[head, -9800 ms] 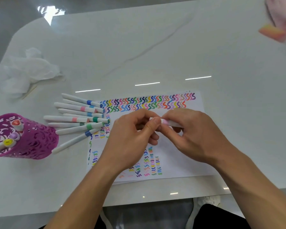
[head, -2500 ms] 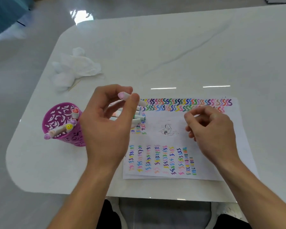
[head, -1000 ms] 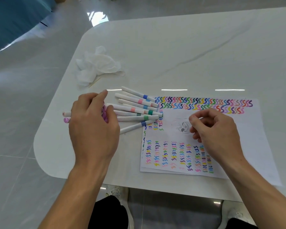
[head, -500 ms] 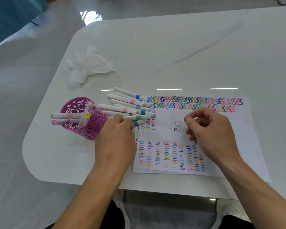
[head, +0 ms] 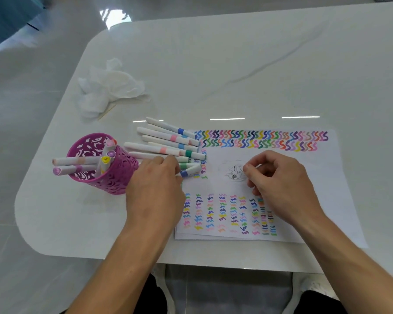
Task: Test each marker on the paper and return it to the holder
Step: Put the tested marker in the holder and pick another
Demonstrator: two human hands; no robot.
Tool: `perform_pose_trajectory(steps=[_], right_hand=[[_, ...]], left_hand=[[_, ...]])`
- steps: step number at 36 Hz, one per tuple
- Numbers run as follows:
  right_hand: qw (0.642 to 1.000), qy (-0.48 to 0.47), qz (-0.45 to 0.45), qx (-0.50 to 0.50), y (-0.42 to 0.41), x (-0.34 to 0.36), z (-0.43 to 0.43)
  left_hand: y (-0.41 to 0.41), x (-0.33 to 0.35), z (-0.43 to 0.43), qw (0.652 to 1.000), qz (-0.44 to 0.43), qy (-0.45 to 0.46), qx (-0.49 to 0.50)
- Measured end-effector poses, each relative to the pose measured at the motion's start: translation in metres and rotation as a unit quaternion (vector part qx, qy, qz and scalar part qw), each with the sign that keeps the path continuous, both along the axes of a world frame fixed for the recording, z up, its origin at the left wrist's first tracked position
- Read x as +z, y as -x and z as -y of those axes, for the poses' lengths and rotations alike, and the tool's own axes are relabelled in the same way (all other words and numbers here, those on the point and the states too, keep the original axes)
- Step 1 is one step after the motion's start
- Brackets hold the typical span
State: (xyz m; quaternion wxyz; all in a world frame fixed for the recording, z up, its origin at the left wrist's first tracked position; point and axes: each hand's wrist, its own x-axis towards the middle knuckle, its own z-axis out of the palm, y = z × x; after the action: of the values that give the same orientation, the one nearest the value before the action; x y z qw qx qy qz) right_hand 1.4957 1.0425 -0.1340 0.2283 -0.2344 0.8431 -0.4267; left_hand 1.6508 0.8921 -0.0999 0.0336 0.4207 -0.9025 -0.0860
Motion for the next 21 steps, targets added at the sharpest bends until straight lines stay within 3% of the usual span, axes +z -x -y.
perform_pose_trajectory(steps=[7,11,21], right_hand=[[0.999,-0.012,-0.026,0.015,0.0,0.005,-0.003],[0.999,-0.001,-0.034,0.029,0.0,0.006,-0.005],[0.992,0.082,0.006,0.091,0.003,0.012,-0.012]], left_hand=[[0.015,0.002,-0.016,0.989,-0.096,-0.104,-0.051],[0.025,0.001,-0.028,0.967,-0.148,-0.2,-0.061],[0.047,-0.002,-0.038,0.897,-0.277,-0.333,-0.085]])
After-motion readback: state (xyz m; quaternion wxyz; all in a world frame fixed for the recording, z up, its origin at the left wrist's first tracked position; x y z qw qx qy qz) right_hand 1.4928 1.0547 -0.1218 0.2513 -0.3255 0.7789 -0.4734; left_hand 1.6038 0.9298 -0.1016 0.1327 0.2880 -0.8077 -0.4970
